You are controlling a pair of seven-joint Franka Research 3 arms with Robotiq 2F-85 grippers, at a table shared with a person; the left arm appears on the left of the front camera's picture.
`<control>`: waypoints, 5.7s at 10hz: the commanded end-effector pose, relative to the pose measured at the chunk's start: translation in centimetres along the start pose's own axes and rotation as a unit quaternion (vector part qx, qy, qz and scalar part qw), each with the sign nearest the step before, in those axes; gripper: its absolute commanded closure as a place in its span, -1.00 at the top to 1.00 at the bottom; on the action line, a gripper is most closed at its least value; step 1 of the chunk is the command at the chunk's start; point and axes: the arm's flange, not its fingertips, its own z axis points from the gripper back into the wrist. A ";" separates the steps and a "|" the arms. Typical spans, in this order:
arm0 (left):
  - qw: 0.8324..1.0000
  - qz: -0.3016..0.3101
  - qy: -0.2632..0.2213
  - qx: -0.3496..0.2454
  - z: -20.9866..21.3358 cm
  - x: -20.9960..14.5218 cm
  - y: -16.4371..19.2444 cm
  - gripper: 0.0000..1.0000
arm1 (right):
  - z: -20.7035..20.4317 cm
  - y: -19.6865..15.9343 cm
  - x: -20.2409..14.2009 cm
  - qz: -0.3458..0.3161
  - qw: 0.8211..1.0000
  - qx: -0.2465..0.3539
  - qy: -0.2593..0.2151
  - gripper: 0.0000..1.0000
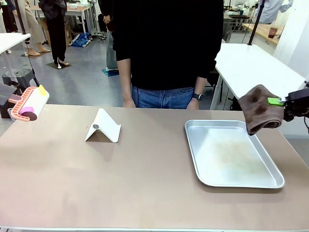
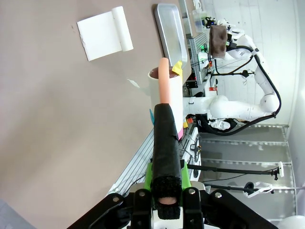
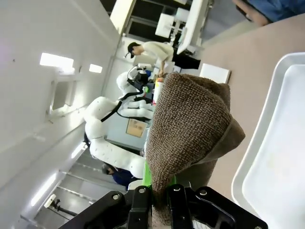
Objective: Clean the surface of the table.
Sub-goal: Clean the area not pointed to by the person.
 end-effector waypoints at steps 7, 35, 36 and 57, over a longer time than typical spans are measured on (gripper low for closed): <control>1.000 -0.003 0.002 -0.006 0.1 -0.3 -0.4 -0.54 | 1.5 -1.4 -0.5 0.019 0.999 -0.034 -0.024 -0.76; 1.000 -0.003 0.002 -0.006 0.1 -0.3 -0.4 -0.54 | -17.9 -12.0 3.4 0.095 0.907 -0.362 0.191 -0.76; 1.000 -0.003 0.002 -0.006 0.1 -0.3 -0.4 -0.54 | -17.9 -11.2 3.3 0.109 0.911 -0.350 0.189 -0.76; 1.000 -0.003 0.002 -0.006 0.1 -0.3 -0.4 -0.54 | 4.4 -1.8 -1.5 0.011 0.999 0.003 0.051 -0.76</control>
